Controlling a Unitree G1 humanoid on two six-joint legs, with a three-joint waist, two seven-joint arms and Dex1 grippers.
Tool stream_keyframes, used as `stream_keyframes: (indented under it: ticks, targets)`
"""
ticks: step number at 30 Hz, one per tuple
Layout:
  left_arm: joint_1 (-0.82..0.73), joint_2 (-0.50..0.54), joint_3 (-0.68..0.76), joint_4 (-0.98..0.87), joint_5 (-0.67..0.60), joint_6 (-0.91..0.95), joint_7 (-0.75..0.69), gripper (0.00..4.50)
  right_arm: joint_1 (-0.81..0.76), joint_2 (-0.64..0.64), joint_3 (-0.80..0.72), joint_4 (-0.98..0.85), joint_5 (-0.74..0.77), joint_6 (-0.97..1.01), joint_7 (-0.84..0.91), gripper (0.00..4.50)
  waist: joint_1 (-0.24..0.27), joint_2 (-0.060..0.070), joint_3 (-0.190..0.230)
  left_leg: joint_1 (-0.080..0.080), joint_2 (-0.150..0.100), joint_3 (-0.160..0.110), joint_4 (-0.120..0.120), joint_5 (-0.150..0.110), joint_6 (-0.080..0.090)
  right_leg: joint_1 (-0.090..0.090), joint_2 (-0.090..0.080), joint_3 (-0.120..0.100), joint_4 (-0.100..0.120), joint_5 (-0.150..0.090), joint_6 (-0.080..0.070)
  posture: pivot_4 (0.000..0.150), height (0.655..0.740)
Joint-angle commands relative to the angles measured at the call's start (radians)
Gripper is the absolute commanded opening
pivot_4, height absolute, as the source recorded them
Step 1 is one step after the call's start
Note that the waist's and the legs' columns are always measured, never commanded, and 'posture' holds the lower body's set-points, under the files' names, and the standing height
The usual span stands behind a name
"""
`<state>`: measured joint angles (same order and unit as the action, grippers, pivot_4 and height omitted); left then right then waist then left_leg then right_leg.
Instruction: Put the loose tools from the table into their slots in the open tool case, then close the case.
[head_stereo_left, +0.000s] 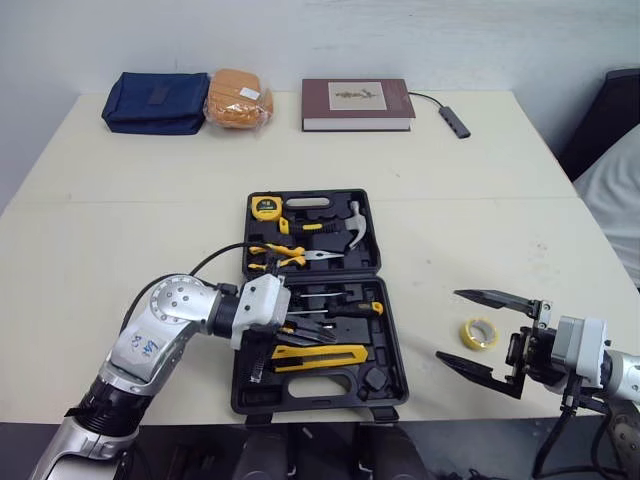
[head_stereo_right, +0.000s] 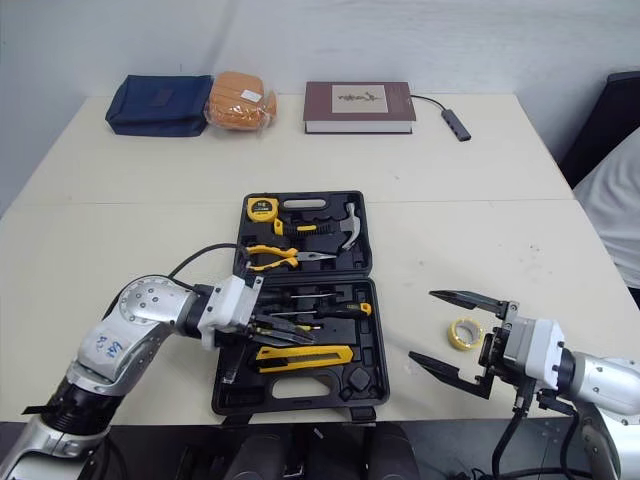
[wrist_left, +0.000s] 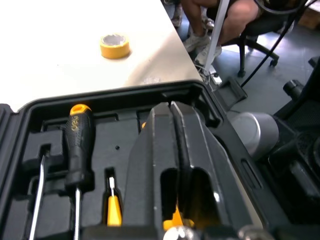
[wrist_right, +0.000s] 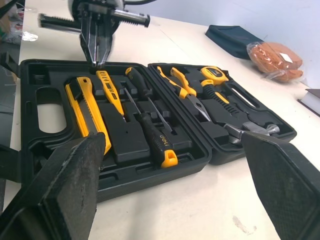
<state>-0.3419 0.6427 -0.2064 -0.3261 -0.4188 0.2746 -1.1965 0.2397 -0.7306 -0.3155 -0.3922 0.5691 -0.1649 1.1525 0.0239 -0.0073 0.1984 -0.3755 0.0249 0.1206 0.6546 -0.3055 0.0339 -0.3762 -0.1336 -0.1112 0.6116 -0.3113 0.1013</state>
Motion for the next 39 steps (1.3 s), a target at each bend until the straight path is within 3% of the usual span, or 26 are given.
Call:
stream_keyframes:
  ticks: [1,8,17,33,39]
  targets:
    - [0.007,-0.006,-0.019,0.023,0.045,-0.056,-0.001,0.01,-0.006,0.002,-0.006,-0.016,0.003,-0.001,-0.008,4.5,0.0,0.0,0.0,0.0,0.0,0.0,0.0,0.0,0.0,0.0,0.0,0.0,0.0,0.0,0.0,0.15,0.74]
    - [0.044,0.002,-0.068,0.089,0.153,-0.125,0.014,0.01,0.007,0.011,-0.011,0.01,-0.002,-0.026,0.003,4.5,0.001,0.0,0.0,0.0,0.0,0.0,0.0,0.0,0.0,0.0,0.0,0.0,0.0,0.0,0.0,0.15,0.74]
    - [0.068,0.002,-0.094,0.121,0.194,-0.126,0.019,0.01,0.02,0.019,-0.016,0.025,-0.009,-0.046,0.013,4.5,0.0,0.0,0.0,0.0,0.0,0.0,0.0,-0.001,0.001,0.0,0.0,0.0,0.0,0.0,0.0,0.15,0.74]
    - [0.088,0.055,-0.176,0.191,0.296,0.044,0.087,0.01,0.027,0.031,-0.016,0.057,-0.017,-0.084,0.022,4.5,0.0,0.003,-0.006,0.004,0.001,0.0,-0.001,-0.001,0.0,0.003,-0.001,0.001,0.0,0.0,0.0,0.15,0.74]
    - [0.099,0.013,-0.139,0.207,0.248,-0.095,0.089,0.01,0.021,0.037,-0.009,0.085,-0.024,-0.107,0.029,4.5,0.0,0.009,-0.015,0.005,0.001,0.0,-0.001,-0.003,0.002,0.003,-0.001,0.001,0.0,0.0,-0.001,0.15,0.74]
